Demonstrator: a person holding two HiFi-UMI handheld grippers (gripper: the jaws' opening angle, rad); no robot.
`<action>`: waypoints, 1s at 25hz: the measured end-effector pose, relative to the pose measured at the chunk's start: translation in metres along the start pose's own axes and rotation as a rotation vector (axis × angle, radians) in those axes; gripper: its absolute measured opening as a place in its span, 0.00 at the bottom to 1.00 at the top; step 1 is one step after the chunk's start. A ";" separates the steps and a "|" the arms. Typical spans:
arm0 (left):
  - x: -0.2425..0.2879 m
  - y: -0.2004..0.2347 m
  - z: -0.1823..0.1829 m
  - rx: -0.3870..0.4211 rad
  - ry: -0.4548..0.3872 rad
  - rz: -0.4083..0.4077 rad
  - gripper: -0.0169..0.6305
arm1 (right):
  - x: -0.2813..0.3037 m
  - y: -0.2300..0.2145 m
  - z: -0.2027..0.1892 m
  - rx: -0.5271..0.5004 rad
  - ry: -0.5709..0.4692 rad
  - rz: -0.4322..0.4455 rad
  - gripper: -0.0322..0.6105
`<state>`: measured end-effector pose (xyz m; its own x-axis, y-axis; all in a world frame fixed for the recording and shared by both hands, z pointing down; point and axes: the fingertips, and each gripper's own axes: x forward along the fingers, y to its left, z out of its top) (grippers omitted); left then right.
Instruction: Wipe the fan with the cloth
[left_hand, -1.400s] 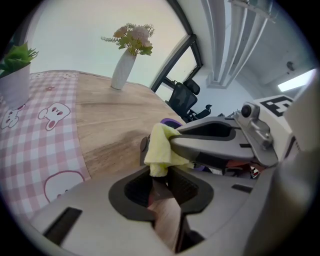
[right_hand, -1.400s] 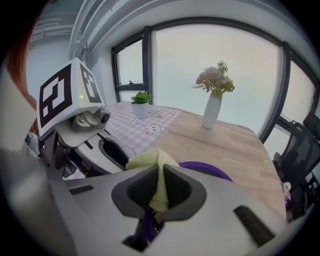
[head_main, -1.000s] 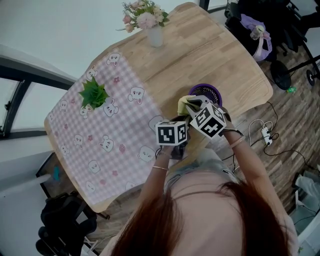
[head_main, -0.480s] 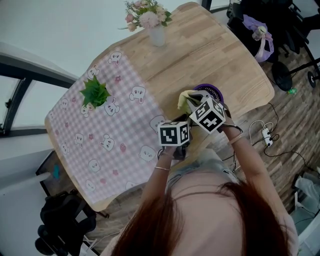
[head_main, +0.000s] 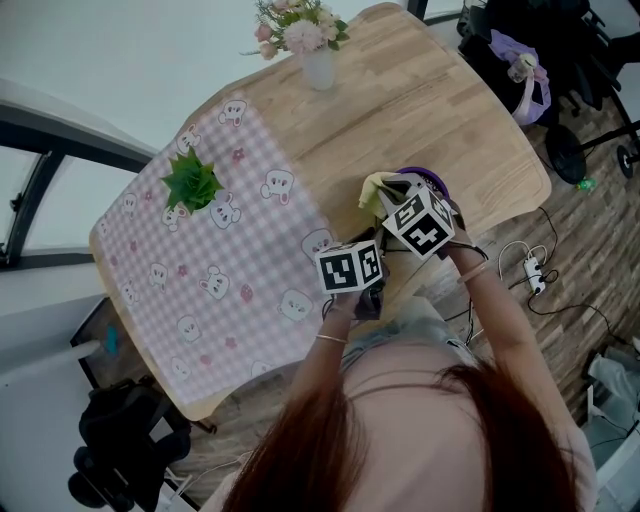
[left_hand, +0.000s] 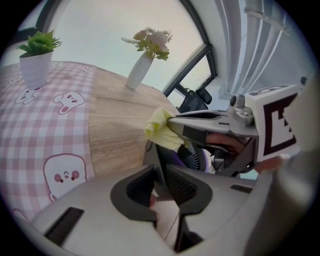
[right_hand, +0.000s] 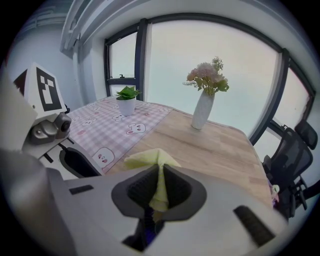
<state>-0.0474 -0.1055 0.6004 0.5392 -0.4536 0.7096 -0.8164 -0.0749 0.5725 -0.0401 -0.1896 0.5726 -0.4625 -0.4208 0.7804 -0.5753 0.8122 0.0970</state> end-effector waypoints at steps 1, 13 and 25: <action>0.000 0.000 0.001 -0.009 -0.006 0.005 0.14 | 0.000 -0.002 0.000 0.003 0.000 -0.003 0.09; 0.001 0.000 0.004 -0.049 -0.019 0.052 0.11 | -0.002 -0.022 -0.007 0.048 -0.001 -0.043 0.09; 0.002 0.003 0.004 -0.064 -0.028 0.106 0.10 | -0.005 -0.039 -0.014 0.063 -0.003 -0.087 0.09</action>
<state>-0.0493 -0.1106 0.6014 0.4437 -0.4806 0.7564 -0.8533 0.0314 0.5205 -0.0058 -0.2133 0.5740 -0.4109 -0.4898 0.7689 -0.6548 0.7454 0.1249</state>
